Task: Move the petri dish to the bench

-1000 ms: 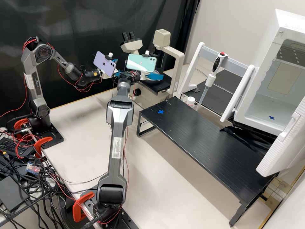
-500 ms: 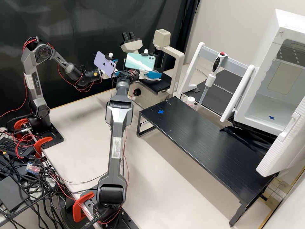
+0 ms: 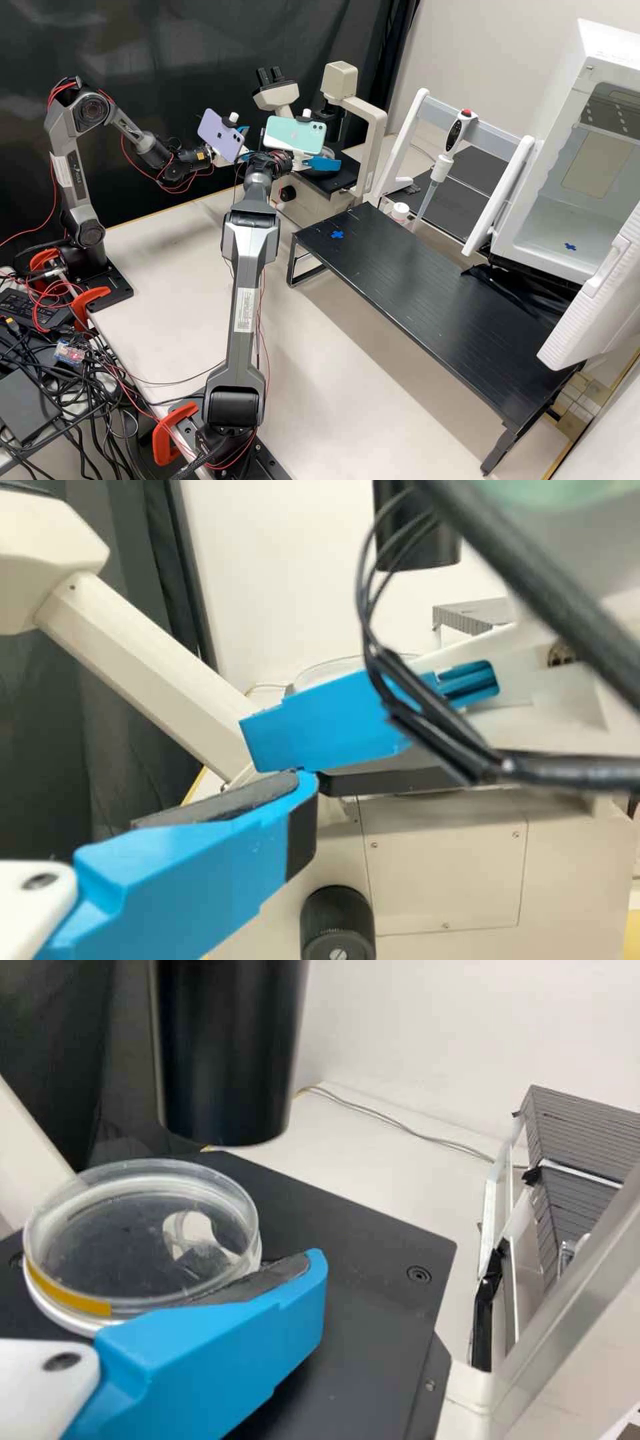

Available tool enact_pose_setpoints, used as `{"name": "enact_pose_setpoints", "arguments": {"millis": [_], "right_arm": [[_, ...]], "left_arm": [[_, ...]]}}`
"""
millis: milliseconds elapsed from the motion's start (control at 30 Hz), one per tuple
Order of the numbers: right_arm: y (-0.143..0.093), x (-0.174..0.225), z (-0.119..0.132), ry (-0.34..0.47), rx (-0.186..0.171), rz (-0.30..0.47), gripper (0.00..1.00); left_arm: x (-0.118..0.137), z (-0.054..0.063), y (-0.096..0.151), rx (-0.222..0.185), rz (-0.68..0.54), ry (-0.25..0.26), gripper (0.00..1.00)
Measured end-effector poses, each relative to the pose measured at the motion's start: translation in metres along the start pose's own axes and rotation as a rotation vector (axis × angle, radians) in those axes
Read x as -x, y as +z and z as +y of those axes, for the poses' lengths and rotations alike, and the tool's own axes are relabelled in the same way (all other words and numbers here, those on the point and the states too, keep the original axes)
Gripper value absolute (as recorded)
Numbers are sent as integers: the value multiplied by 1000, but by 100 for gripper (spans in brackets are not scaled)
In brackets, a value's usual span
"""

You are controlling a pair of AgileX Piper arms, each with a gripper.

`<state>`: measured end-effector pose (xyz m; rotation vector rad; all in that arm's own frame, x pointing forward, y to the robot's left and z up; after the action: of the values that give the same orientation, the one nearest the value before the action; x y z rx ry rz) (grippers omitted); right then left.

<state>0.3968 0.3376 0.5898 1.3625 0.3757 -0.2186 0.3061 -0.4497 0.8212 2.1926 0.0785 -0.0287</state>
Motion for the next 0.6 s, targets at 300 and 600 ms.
{"name": "enact_pose_setpoints", "arguments": {"millis": [300, 600], "right_arm": [[3, -2, 1, -4, 0, 0, 100], [4, -2, 0, -6, 4, -2, 0]], "left_arm": [[0, 0, 0, 0, 0, 0, 100], [0, 0, 0, 0, 0, 0, 100]]}}
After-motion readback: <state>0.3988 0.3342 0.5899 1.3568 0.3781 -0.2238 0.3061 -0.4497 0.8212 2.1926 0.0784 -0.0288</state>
